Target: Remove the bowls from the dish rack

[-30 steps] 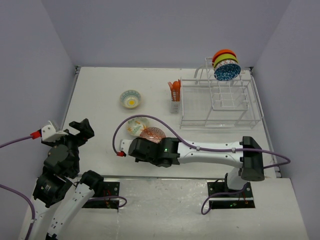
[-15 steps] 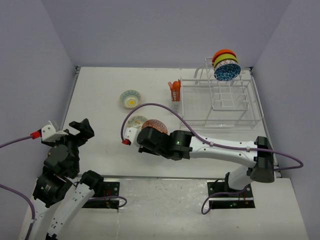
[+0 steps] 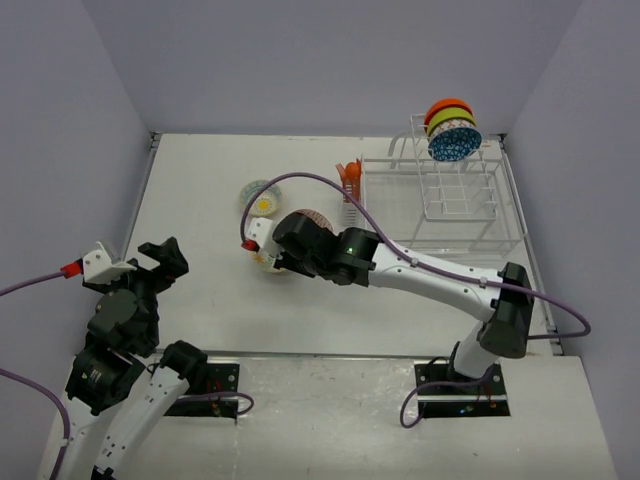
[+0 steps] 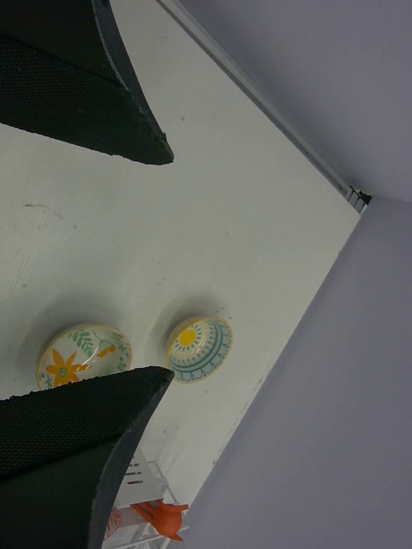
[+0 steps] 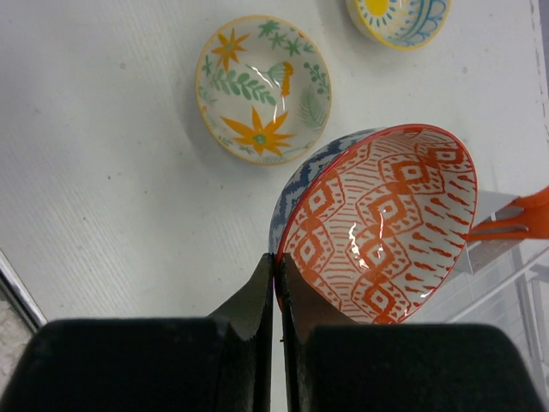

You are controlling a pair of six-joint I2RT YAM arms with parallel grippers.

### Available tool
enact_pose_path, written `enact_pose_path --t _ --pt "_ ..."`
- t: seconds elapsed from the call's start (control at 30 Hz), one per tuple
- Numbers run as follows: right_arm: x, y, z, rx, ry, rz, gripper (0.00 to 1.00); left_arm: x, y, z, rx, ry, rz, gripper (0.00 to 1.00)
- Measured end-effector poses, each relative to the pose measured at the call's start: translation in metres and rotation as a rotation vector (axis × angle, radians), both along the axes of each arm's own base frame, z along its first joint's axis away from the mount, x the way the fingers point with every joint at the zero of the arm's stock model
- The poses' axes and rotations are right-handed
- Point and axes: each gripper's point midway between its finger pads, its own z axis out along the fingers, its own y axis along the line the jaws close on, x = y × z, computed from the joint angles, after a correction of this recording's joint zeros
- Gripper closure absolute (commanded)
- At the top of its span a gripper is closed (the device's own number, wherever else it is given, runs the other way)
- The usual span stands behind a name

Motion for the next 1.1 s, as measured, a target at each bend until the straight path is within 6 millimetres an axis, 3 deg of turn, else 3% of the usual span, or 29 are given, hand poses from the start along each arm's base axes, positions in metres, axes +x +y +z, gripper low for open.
enact_pose_path --t 0.17,0.5,0.93,1.1 --pt "0.009 0.034 -0.011 -0.020 0.013 0.047 1.00 0.000 0.000 0.000 0.000 0.000 0.000 0.00" --pt "0.028 0.082 -0.063 -0.122 0.058 0.104 1.00 0.000 0.000 0.000 0.000 0.000 0.000 0.00" --pt "0.041 0.081 -0.119 -0.233 0.122 0.094 1.00 0.000 0.000 0.000 0.000 0.000 0.000 0.00" --pt "0.042 0.085 -0.123 -0.233 0.131 0.098 1.00 0.000 0.000 0.000 0.000 0.000 0.000 0.00"
